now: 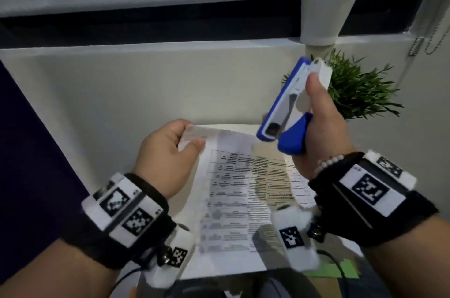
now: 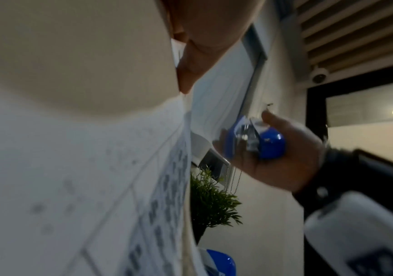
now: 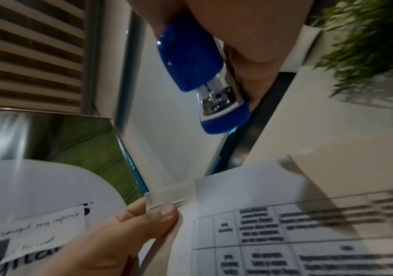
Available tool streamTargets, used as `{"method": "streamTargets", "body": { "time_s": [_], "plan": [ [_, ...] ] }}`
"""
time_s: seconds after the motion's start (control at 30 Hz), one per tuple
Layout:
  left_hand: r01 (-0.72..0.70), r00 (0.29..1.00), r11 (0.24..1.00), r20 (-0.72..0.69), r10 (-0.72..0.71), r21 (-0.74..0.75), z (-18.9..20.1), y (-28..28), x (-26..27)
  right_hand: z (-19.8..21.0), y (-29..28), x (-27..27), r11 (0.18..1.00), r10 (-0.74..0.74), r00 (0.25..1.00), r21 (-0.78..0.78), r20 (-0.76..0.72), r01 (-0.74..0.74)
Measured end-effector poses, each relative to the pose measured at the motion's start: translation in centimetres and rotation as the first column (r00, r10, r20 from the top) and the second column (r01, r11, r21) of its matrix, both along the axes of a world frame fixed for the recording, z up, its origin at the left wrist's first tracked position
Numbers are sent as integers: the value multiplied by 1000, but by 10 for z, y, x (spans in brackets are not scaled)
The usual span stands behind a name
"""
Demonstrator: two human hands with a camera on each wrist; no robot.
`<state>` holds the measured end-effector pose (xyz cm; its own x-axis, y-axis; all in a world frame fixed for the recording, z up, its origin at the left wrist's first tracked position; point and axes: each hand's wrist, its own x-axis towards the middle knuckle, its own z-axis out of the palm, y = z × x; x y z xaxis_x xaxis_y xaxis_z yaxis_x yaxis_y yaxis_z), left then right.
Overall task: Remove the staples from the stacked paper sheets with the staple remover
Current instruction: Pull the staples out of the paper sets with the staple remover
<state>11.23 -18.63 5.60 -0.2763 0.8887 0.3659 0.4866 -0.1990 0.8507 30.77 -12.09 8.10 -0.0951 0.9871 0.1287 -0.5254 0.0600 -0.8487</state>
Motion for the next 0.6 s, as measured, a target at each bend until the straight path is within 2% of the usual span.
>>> {"method": "streamTargets", "body": {
  "time_s": [0.07, 0.17, 0.33, 0.4, 0.53, 0.6],
  "plan": [
    [-56, 996, 998, -65, 59, 39, -2, -7, 10, 8, -4, -11, 993, -58, 997, 108, 45, 52],
    [-119, 991, 991, -60, 122, 55, -7, -11, 16, 8, -13, -30, 975, -116, 979, 205, 170, 80],
    [-147, 979, 984, -124, 159, 97, -5, -22, 25, -2, -21, -53, 935, -205, 917, 344, 342, 81],
    [-135, 978, 982, -143, 153, 130, -4, -27, 27, -5, -20, -58, 929, -215, 913, 361, 348, 81],
    [-127, 972, 977, -173, 156, 168, -8, -33, 25, -8, -23, -65, 949, -137, 956, 311, 259, 52],
    [-126, 970, 975, -184, 160, 185, -11, -36, 26, -8, -25, -65, 949, -123, 957, 312, 263, 37]
  ]
}}
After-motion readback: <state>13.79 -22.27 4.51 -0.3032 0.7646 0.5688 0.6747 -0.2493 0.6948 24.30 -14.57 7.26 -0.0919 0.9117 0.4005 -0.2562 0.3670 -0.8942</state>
